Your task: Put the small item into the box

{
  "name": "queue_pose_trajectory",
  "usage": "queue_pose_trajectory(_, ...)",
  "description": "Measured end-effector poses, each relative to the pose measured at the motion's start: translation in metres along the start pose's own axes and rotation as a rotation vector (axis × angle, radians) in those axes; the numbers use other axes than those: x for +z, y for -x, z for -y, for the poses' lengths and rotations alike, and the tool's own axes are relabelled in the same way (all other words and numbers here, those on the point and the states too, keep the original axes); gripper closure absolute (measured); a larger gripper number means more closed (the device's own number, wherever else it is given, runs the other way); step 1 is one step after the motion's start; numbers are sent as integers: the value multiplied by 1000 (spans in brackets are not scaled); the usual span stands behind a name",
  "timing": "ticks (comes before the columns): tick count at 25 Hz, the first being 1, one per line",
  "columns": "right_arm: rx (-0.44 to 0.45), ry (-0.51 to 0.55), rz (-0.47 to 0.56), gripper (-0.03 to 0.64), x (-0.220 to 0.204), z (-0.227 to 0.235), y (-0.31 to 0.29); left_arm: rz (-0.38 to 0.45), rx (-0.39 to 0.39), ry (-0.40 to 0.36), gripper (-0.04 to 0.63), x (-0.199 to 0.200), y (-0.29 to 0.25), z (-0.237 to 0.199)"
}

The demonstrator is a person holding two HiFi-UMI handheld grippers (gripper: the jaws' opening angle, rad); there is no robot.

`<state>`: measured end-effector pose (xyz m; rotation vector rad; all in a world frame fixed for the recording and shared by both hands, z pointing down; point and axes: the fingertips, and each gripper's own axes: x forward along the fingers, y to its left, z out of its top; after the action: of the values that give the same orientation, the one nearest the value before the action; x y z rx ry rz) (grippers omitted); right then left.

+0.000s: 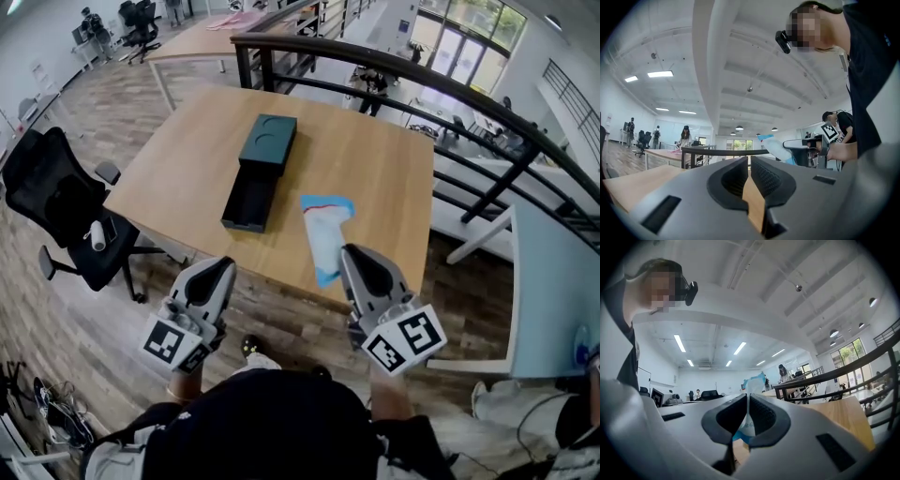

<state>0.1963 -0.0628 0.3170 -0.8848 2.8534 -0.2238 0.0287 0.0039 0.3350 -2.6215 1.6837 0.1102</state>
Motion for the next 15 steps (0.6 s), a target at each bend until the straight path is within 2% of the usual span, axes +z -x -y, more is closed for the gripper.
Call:
queue_pose_trajectory(5,-47,8,-4,586,-2,-5,-19,9,-55,6,571,5,-6,-22)
queue_pose_trajectory(15,-101,18,-22,586,-9,-25,-54,10,-87,29,571,2,4,-69)
